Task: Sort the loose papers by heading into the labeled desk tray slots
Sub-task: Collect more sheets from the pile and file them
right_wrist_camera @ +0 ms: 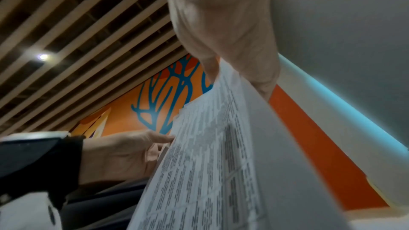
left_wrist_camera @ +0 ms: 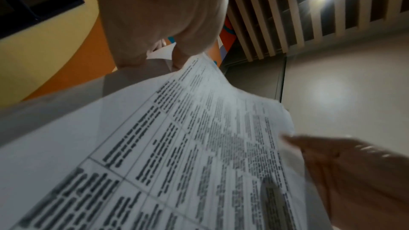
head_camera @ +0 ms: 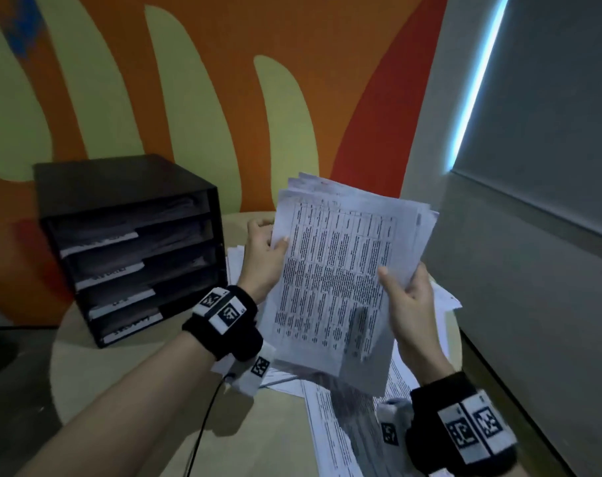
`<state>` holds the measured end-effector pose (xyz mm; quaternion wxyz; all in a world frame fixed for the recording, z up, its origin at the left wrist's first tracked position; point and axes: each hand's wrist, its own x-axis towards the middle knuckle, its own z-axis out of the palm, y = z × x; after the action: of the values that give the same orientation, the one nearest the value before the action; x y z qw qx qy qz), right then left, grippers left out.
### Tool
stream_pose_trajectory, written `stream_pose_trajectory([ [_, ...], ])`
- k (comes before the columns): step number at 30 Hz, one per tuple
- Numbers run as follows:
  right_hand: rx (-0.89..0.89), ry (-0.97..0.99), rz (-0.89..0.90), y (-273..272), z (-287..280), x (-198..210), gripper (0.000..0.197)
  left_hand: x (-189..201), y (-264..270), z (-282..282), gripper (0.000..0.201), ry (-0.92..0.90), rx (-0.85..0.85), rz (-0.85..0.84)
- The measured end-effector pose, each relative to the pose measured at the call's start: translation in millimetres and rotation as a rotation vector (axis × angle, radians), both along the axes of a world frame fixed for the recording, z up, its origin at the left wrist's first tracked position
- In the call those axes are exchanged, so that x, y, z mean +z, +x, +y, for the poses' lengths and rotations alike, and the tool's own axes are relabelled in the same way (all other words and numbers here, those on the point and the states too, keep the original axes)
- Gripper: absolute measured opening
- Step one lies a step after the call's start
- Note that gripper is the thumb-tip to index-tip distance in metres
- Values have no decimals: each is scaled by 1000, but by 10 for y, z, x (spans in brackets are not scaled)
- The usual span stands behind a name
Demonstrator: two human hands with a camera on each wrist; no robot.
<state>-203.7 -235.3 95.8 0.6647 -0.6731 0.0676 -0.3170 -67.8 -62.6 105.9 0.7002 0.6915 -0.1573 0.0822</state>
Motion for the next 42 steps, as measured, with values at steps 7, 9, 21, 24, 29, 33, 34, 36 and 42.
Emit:
stream_pose_trajectory([
  [7,22,-202,-94,353,327,422,37,281,25,443,23,4,41,-221],
  [9,73,-201,-104,434,396,451,32,334,49,574,24,-32,63,-259],
  [21,-192,-558,-3,685,583,435,83,31,198,1002,31,104,76,-174],
  [24,-298,-886,-81,620,658,659,91,194,134,1026,21,221,23,-467],
  [29,-148,-1118,74,652,846,755,28,481,-16,950,9,417,-41,-807],
  [33,-36,-731,-10,835,664,582,16,364,83,1150,21,477,101,-646],
  [34,-17,-613,-19,849,608,560,14,288,141,1262,41,501,195,-556],
  [36,36,-406,-28,826,521,538,11,162,192,1493,75,478,320,-346],
  [42,189,-20,-57,838,507,393,19,161,172,1829,35,14,94,-74],
])
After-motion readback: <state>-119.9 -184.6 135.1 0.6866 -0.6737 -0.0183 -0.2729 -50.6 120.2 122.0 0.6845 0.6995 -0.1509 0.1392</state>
